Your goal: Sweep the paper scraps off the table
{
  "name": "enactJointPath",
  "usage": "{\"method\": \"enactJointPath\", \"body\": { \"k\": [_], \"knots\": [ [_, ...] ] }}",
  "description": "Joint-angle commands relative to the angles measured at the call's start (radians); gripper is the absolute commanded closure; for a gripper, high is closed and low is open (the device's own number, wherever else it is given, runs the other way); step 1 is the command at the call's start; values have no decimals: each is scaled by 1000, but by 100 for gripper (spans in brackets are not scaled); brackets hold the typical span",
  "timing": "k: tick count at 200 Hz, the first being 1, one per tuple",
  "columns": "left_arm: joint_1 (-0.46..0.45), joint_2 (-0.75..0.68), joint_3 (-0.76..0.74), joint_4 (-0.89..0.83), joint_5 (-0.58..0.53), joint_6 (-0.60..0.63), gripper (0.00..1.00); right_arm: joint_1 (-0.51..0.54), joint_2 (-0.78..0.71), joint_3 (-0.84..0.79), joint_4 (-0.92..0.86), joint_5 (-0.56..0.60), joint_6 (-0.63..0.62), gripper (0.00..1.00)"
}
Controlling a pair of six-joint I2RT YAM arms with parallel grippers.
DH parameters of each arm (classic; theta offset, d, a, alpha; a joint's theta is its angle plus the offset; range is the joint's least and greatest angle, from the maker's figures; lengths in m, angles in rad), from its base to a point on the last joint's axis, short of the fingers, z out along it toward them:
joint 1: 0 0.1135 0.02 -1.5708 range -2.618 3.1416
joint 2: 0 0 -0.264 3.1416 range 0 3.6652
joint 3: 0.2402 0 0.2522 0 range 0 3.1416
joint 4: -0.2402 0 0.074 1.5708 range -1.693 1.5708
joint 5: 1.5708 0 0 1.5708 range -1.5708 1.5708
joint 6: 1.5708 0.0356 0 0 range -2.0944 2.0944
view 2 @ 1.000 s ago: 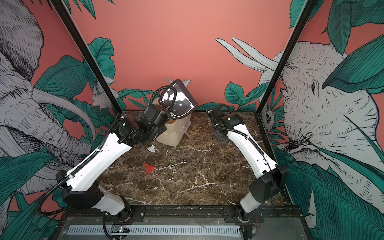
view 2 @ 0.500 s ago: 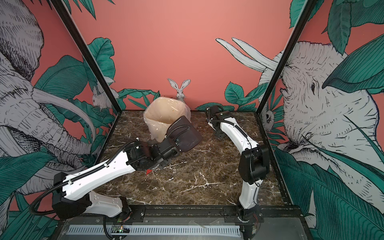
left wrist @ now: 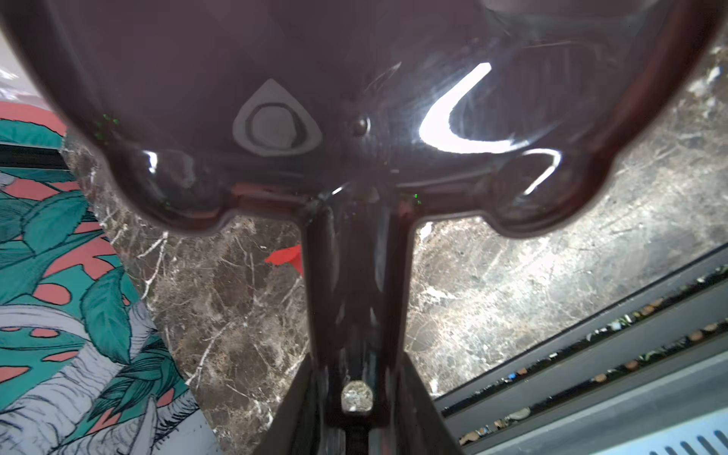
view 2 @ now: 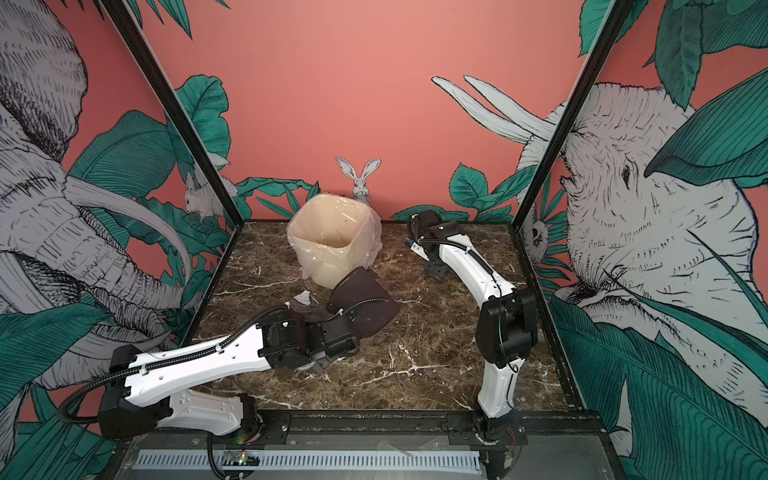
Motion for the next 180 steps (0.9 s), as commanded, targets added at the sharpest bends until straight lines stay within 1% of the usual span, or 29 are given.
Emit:
{"method": "enactJointPath", "body": {
  "k": [1, 53, 101, 111, 132, 152, 180],
  "knots": [
    [-25, -16, -32, -9, 12, -90, 100, 39, -17, -4, -24, -79, -26, 100],
    [-81, -29, -119, 9, 42, -182, 100, 156, -86, -52, -102, -103, -31, 100],
    [-116, -54, -173, 2, 54, -245, 100, 298, -152, -45, -258, -101, 19, 100],
    [-122, -61, -183, 0, 56, -262, 100, 317, -169, -35, -280, -83, 31, 100],
    [-130, -70, -209, 15, 69, -281, 100, 327, -177, -14, -284, -18, 48, 100],
    [-137, -64, -224, 36, 82, -287, 100, 325, -156, -15, -242, 42, 31, 100],
    [-151, -49, -238, 52, 97, -305, 100, 325, -100, 7, -180, 60, 23, 100]
  ]
}}
